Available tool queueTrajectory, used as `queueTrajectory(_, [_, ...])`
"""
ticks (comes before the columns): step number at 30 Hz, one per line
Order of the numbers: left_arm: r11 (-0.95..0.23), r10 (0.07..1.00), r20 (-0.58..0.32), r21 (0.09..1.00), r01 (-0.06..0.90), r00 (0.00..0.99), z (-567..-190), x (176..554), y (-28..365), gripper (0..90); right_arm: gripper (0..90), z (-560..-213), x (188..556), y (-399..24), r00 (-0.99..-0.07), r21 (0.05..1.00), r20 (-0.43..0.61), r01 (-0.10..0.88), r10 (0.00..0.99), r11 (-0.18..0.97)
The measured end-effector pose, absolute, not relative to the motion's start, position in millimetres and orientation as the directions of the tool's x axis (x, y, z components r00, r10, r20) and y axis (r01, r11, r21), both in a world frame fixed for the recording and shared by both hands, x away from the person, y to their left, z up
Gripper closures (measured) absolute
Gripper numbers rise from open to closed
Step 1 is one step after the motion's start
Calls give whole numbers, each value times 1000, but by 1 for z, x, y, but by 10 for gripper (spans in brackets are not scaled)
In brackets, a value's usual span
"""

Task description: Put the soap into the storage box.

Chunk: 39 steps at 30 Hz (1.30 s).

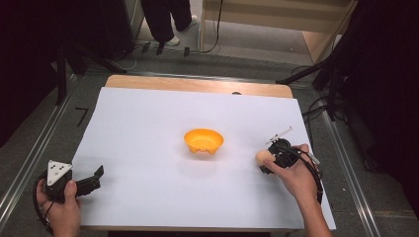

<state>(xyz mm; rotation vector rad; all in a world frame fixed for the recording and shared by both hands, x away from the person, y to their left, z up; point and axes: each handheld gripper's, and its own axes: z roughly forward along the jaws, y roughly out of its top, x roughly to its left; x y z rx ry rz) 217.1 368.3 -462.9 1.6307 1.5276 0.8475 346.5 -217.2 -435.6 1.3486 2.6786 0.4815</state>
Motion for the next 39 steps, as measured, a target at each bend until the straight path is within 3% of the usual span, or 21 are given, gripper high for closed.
queueTrajectory(24, [-22,997,-20,859,512,77,-463,217,369,0,332,-396,379,-184,-781,404,26,579,623,708])
queueTrajectory(39, [-20,997,-24,860,511,78,-463,217,369,0,332,-385,394,-154,-875,399,-11,440,484,805])
